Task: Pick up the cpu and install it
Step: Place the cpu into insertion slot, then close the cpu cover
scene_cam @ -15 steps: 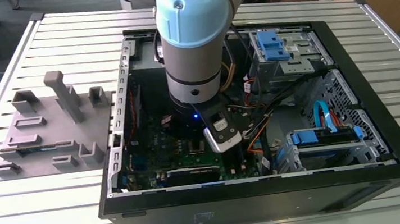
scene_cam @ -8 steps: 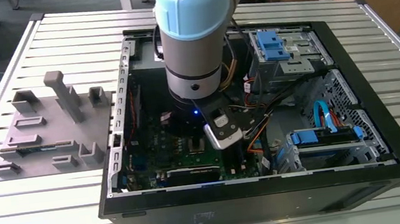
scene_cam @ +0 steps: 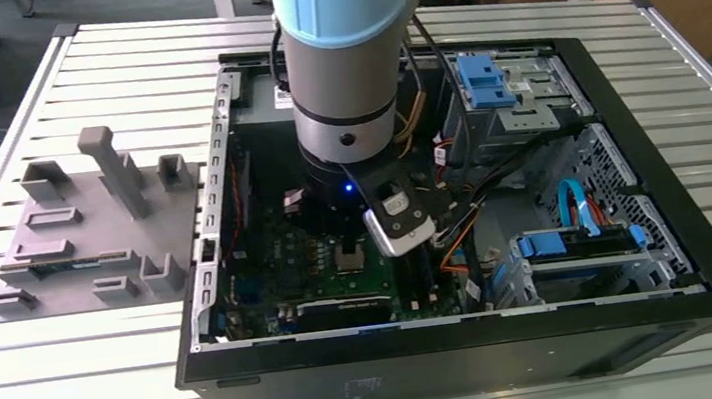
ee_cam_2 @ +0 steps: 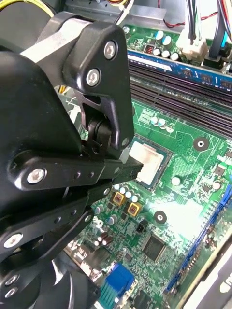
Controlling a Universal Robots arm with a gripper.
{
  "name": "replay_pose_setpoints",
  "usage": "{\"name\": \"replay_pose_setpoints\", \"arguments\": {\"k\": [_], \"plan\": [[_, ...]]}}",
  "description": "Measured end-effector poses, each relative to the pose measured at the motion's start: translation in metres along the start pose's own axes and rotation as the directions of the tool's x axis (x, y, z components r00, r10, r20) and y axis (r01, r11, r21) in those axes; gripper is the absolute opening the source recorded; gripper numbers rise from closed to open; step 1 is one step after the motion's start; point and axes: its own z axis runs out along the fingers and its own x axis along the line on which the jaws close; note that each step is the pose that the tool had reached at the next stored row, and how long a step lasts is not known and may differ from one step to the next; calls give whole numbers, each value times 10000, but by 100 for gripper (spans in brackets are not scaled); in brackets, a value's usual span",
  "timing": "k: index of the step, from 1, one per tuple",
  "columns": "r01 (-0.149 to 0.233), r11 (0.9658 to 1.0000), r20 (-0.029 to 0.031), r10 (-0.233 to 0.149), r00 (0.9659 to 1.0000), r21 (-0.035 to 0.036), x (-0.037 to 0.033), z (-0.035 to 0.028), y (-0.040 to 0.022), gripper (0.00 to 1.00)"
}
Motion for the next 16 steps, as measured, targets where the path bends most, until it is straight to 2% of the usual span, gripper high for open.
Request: {"name": "replay_pose_setpoints", "arguments": {"k": [2, 4, 12, 14, 16], "plan": [[0, 10000, 0, 0, 10000, -1, 0, -1, 0, 11], [0, 10000, -1, 0, 10000, 2, -2, -90, 0, 11], [0, 10000, -1, 0, 10000, 2, -2, -95, 0, 11], [0, 10000, -1, 0, 10000, 3, -6, -315, 1, 11], [-1, 10000, -1, 1, 10000, 3, -6, -315, 1, 11]]}}
